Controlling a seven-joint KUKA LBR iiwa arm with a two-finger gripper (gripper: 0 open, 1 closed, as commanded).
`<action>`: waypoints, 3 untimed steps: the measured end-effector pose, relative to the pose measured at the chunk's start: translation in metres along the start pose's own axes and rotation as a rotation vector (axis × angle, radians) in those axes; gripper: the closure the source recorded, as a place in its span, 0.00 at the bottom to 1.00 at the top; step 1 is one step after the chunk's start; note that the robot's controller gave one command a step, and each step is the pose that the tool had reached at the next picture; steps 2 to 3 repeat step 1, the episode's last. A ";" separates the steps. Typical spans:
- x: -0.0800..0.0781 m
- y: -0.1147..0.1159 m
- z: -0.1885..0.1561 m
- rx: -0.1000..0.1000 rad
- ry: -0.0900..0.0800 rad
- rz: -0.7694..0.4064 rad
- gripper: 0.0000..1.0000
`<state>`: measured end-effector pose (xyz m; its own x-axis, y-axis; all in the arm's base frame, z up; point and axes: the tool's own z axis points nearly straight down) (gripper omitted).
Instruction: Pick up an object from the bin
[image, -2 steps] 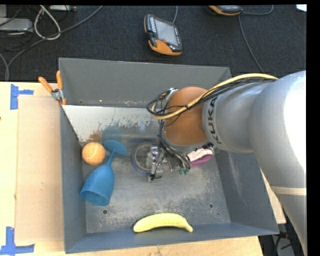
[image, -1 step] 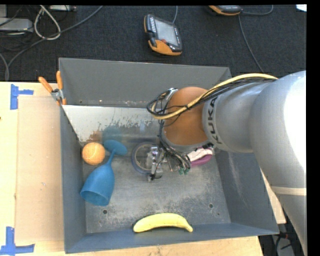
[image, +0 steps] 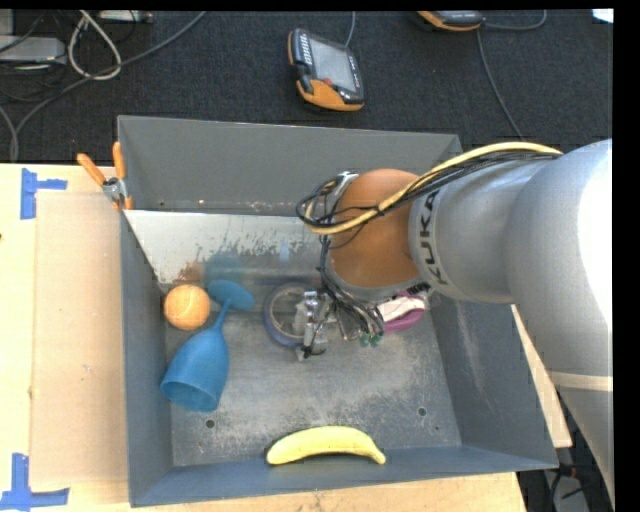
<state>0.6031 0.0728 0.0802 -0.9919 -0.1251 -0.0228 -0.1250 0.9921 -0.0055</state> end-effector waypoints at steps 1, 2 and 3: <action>0.001 0.000 -0.023 0.000 0.005 0.000 1.00; 0.001 0.000 -0.023 0.000 0.005 0.000 1.00; 0.001 0.000 -0.023 0.000 0.005 0.000 1.00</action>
Offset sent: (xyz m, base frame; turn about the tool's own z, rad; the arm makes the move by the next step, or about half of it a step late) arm -0.0016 -0.0001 0.0284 -0.0002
